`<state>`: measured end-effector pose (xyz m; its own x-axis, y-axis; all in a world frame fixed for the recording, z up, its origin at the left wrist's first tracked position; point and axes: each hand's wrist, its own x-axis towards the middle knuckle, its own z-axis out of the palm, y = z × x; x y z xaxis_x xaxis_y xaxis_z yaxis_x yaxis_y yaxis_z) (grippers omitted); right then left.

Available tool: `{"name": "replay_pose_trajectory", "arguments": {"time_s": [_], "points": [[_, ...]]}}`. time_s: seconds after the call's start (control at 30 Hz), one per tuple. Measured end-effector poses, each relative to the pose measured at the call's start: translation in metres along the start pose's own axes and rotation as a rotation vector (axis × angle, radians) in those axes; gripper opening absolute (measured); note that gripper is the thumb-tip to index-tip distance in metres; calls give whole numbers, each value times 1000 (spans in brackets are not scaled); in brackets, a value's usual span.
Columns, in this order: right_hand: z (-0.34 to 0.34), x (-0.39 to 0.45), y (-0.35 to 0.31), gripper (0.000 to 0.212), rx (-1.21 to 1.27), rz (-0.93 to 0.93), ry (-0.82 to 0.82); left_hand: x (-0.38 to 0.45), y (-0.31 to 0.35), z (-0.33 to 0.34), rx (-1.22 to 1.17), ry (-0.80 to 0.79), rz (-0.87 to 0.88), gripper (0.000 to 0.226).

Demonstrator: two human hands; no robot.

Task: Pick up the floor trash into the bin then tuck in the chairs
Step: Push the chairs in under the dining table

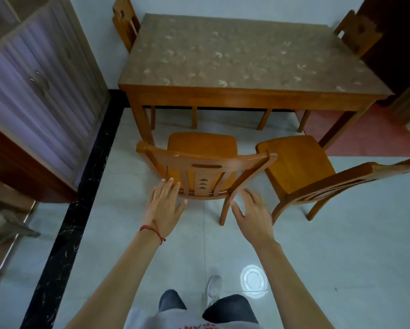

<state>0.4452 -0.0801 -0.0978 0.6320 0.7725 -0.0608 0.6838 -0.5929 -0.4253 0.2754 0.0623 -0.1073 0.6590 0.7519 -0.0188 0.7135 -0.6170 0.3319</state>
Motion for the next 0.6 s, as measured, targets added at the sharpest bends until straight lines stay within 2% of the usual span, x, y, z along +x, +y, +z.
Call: {"name": "replay_pose_trajectory", "arguments": {"time_s": [0.1, 0.23, 0.37, 0.43, 0.5, 0.6], "points": [[-9, 23, 4, 46, 91, 51, -15, 20, 11, 1, -191, 51, -84, 54], [-24, 45, -6, 42, 168, 93, -40, 40, 25, -8, -547, 130, -322, 47], [-32, 66, -15, 36, 414, 197, -31, 64, 28, -19, -817, 178, -495, 17], [-26, 78, -15, 38, 556, 294, -35, 81, 22, -19, -968, 167, -626, 29], [-19, 90, -14, 42, 743, 406, 4, 94, 16, -20, -1072, 137, -753, 31], [-18, 103, -20, 32, 938, 560, 41, 108, 10, -21, -1026, 104, -756, 31]]}}
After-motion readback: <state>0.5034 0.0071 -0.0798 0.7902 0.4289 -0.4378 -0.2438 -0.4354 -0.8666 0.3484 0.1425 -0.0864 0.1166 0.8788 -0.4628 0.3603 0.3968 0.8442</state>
